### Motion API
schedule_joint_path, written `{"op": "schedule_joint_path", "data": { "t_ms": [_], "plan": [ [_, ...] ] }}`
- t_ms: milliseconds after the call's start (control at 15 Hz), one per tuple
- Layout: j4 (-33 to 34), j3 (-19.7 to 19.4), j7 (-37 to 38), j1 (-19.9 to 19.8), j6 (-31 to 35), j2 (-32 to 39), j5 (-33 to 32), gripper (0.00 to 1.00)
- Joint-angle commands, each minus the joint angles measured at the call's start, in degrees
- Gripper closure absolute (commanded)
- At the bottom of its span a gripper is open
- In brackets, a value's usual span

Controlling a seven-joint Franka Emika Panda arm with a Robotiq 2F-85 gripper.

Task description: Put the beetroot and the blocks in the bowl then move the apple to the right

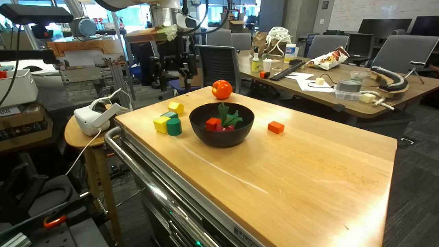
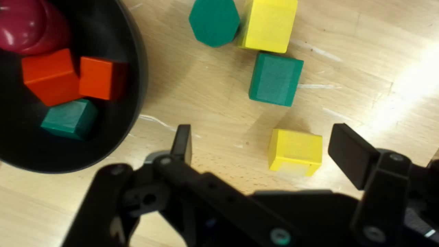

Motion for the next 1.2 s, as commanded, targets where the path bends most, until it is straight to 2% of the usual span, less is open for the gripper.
{"op": "schedule_joint_path", "data": {
  "t_ms": [0, 800, 867, 1000, 1067, 1133],
  "plan": [
    [0.66, 0.24, -2.12, 0.07, 2.2, 2.16, 3.82, 0.0],
    [0.87, 0.36, -4.04, -0.09, 7.82, 9.41, 7.68, 0.02],
    [0.77, 0.36, -4.23, -0.16, 8.1, 9.64, 8.03, 0.1],
    [0.68, 0.4, -4.62, -0.29, 8.56, 10.02, 8.83, 0.16],
    [0.58, 0.39, -4.75, -0.3, 8.75, 10.11, 9.05, 0.36],
    [0.52, 0.39, -4.85, -0.3, 8.84, 10.17, 9.19, 0.44]
  ]
}}
